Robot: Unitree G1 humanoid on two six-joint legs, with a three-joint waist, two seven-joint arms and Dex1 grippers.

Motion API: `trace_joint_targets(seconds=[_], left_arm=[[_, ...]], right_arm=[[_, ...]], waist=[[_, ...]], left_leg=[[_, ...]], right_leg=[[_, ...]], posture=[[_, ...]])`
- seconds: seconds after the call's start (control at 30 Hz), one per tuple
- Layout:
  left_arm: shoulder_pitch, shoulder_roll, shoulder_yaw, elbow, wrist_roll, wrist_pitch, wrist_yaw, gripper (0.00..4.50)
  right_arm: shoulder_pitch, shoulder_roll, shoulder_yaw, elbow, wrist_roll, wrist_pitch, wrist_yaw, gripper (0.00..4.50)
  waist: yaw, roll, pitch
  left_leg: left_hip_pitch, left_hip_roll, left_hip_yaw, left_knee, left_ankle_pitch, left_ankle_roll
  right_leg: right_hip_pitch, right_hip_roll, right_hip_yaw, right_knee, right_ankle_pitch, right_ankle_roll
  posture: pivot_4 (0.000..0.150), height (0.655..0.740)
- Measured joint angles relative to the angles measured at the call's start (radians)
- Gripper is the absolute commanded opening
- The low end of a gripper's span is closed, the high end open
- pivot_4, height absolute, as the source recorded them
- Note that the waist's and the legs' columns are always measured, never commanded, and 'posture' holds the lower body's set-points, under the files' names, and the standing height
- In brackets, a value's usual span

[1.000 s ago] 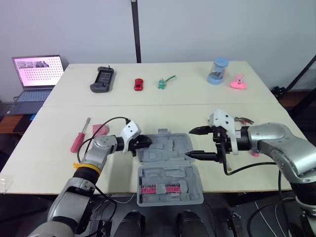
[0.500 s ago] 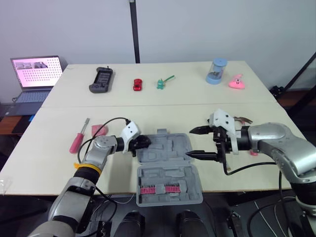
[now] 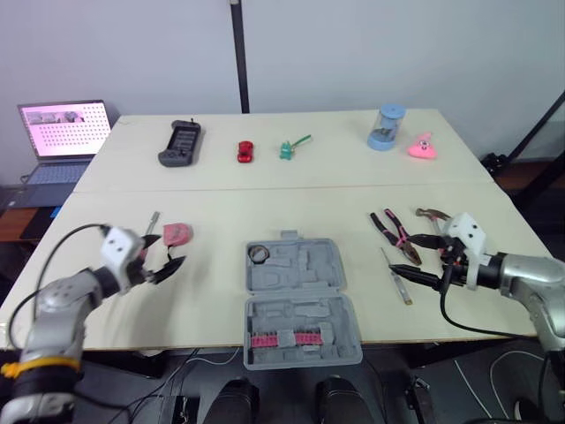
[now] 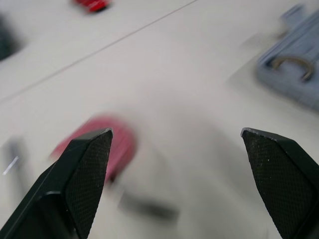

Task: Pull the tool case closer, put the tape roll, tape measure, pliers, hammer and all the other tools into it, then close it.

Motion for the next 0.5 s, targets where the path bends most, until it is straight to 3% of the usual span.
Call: trace_joint_targets(seconds=[0.13, 0.2, 0.33, 0.5], left_arm=[[0.263, -0.048, 0.188, -0.105, -0.068, -0.013, 0.066, 4.46], [0.323, -0.067, 0.236, -0.104, -0.083, -0.016, 0.087, 4.46], [0.378, -0.093, 0.300, -0.083, -0.118, -0.050, 0.106, 4.46], [0.389, -0.092, 0.335, -0.020, -0.133, -0.079, 0.100, 4.46]], right_arm=[[0.088, 0.001, -0.122, 0.089, 0.008, -0.076, -0.002, 4.50], [0.115, 0.009, -0.163, 0.156, 0.008, -0.115, -0.006, 4.50], [0.149, 0.015, -0.227, 0.316, 0.000, -0.208, -0.011, 4.50], [0.150, 0.008, -0.259, 0.382, -0.002, -0.249, -0.007, 4.50]], waist=[[-0.001, 0.000, 0.000], [0.003, 0.000, 0.000], [0.012, 0.000, 0.000], [0.011, 0.001, -0.001]], left_leg=[[0.001, 0.000, 0.001, -0.001, -0.001, 0.002], [0.001, 0.001, 0.000, 0.000, -0.001, 0.002], [0.007, 0.001, 0.001, 0.000, -0.001, 0.002], [0.007, 0.001, 0.002, 0.000, -0.002, 0.002]], right_leg=[[0.002, 0.000, 0.000, -0.003, 0.000, 0.000], [0.002, 0.000, 0.000, -0.002, 0.000, 0.000], [0.008, 0.000, 0.000, -0.003, -0.002, -0.004], [0.007, 0.000, 0.000, -0.003, -0.002, -0.003]], posture=[[0.150, 0.6753], [0.150, 0.6753], [0.150, 0.6753], [0.150, 0.6753]])
